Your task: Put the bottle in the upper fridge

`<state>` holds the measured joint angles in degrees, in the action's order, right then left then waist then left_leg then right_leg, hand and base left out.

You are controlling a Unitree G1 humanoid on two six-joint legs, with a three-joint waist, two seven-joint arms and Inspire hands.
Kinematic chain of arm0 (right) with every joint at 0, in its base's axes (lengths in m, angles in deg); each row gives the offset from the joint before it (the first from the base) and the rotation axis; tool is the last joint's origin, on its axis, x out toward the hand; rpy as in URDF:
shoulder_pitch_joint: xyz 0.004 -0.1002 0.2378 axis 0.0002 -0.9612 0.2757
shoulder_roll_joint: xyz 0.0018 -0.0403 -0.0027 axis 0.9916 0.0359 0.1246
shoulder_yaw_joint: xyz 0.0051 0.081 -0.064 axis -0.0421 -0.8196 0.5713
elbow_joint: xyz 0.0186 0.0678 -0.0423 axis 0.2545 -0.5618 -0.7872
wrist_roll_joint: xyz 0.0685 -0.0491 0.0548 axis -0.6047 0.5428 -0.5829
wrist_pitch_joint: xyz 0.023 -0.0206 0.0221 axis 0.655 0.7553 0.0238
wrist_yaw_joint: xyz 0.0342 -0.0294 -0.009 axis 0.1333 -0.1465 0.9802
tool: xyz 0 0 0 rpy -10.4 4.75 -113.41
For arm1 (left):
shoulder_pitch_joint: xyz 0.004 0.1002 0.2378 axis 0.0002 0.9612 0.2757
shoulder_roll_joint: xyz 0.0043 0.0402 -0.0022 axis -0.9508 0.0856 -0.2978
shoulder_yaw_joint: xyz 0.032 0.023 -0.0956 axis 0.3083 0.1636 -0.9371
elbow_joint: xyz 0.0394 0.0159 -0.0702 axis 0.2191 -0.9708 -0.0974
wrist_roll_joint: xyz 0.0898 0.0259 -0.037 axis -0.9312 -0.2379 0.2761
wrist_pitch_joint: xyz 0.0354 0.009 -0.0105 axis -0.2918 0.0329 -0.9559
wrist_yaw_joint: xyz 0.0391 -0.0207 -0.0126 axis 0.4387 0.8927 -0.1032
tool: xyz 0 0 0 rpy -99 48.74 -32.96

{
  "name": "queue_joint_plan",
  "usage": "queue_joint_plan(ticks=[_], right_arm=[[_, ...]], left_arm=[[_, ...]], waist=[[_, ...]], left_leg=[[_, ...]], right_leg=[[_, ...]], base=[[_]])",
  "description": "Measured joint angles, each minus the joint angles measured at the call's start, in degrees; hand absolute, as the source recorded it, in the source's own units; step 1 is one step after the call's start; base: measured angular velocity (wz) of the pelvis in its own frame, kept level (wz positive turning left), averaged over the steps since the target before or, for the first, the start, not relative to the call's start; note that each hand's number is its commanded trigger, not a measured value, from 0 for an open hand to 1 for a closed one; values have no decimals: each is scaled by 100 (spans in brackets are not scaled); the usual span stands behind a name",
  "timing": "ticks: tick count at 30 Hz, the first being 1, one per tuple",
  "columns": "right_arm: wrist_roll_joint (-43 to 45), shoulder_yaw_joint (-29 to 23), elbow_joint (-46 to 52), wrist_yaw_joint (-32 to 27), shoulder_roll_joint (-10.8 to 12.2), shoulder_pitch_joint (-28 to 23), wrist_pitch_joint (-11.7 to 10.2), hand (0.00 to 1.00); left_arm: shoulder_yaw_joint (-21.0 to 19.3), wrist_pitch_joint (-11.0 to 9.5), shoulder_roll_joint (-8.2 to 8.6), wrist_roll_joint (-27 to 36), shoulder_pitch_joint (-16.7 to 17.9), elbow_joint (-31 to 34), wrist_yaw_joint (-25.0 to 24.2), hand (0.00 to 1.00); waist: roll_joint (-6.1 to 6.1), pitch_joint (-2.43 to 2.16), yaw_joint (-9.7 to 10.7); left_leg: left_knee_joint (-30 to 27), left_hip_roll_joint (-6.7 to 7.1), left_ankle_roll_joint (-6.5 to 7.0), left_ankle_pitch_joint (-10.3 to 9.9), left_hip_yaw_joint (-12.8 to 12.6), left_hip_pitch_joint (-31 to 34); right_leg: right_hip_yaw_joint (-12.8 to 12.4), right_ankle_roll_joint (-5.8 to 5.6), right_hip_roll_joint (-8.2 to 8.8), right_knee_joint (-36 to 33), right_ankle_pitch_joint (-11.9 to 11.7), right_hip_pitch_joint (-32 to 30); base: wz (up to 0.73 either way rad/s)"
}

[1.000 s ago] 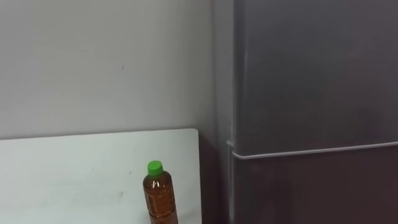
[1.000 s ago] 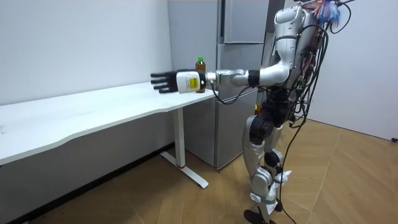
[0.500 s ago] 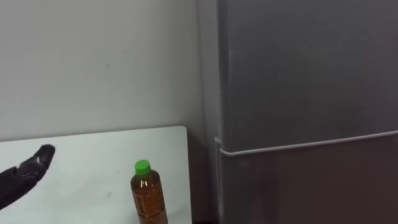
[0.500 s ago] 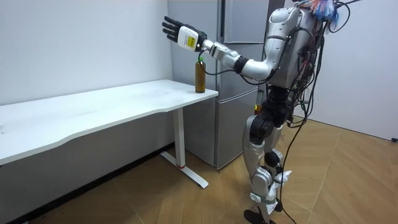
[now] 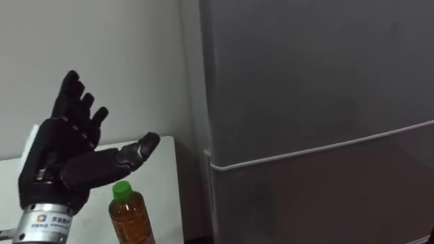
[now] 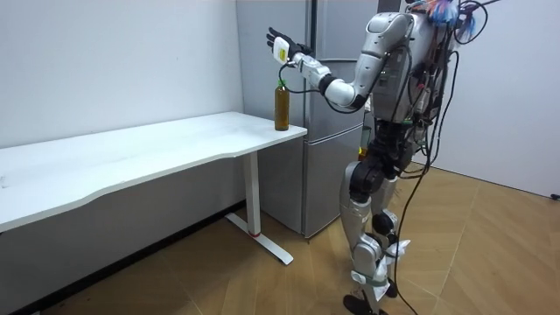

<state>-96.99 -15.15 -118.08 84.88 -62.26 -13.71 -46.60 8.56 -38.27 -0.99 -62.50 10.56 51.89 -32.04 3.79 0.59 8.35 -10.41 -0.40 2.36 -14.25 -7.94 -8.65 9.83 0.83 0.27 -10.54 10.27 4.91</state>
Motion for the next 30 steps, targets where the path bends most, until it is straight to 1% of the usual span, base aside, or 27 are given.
queue_joint_plan(ticks=[2, 4, 7, 8, 9, 10, 14, 18, 22, 26, 29, 30], right_arm=[[-46, -1, 0, -1, -2, 4, 33, 0], [-44, -1, 0, -1, -5, 31, 63, 0], [-71, 7, -7, 0, -20, 51, 100, 0], [-98, 13, -6, 0, -20, 49, 101, 0], [-125, 24, -6, -1, -26, 51, 104, 0], [-125, 46, -6, 0, -45, 58, 111, 0], [-133, 68, 1, 12, -72, 82, 216, 0], [-163, 175, -4, 61, -122, 101, 224, 0], [-167, 177, -77, 62, -131, 141, 226, 0], [-150, 180, -218, 58, -152, 244, 247, 0], [-150, 183, -235, 60, -183, 285, 342, 0], [-150, 186, -235, 65, -192, 290, 347, 0]], left_arm=[[72, 87, 59, 2, -7, -3, -68, 0], [124, 263, 100, 1, -64, -38, -191, 0], [165, 384, 129, 16, -128, -65, -285, 0], [206, 392, 135, 11, -143, -65, -286, 0], [229, 407, 173, 10, -170, -67, -303, 0], [231, 411, 168, 7, -172, -81, -307, 0], [252, 488, 174, 8, -172, -110, -411, 0], [319, 515, 175, 9, -172, -110, -462, 0], [366, 596, 174, 8, -174, -110, -555, 0], [373, 621, 171, 12, -226, -109, -564, 0], [416, 721, 77, 8, -341, -75, -564, 0], [424, 755, 18, 8, -366, -51, -564, 0]], waist=[[10, -2, 60], [21, 1, 85], [35, 12, 112], [56, 2, 122], [55, 3, 125], [74, -9, 122], [76, -11, 123], [80, -14, 121], [88, -14, 121], [100, -17, 129], [109, -21, 133], [112, -23, 133]], left_leg=[[2, -2, 0, 0, -12, 4], [6, -15, 0, 0, -52, 8], [4, -34, -2, 1, -133, 9], [4, -33, -2, 1, -137, 10], [5, -33, -2, 1, -146, 24], [3, -32, -2, 1, -144, 33], [-2, -30, -2, 1, -123, 32], [-12, -26, -1, 1, -116, 34], [-22, -25, 0, 1, -85, 59], [-23, -25, 0, 1, -57, 107], [-34, -16, 8, 7, 8, 111], [-44, -15, 9, 7, 14, 110]], right_leg=[[-33, 1, -11, -1, 0, -1], [-70, 9, -26, -6, -6, -6], [-154, 23, -51, -10, -21, -19], [-159, 23, -52, -14, -22, -26], [-171, 23, -51, -16, -22, -64], [-170, 22, -48, -16, -22, -110], [-170, 12, -47, -17, -36, -120], [-160, 7, -40, -12, -53, -115], [-110, 5, -32, 1, -66, -112], [-56, 8, -34, 7, -73, -121], [4, 8, -33, 0, -79, -104], [8, 8, -29, 2, -79, -95]], base=[[0], [-6], [-14], [-5], [0], [0], [0], [1], [6], [7], [11], [4]])
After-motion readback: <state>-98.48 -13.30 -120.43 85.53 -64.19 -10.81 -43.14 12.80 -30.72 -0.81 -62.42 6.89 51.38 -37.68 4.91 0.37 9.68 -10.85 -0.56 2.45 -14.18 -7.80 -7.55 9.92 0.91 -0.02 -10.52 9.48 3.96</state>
